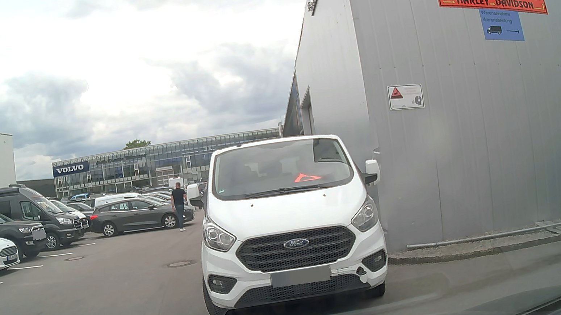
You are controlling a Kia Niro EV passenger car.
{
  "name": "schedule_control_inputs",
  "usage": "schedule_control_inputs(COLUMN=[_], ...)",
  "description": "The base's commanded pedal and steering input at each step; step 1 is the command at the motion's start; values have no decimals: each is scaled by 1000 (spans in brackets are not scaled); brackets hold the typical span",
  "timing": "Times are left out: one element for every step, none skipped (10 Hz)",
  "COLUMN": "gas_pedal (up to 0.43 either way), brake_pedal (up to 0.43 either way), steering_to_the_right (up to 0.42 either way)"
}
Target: Follow the waypoints while adhering to traffic rules and regulations
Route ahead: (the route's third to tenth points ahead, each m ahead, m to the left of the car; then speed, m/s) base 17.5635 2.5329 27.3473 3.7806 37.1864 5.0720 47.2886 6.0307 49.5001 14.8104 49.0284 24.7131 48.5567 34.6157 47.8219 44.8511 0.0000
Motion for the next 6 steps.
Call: schedule_control_inputs(gas_pedal=[0, 0, 0, 0, 0, 0], brake_pedal=[415, 415, 421, 421, 415, 415], steering_to_the_right=[-463, -462, -462, -463, -462, -463])
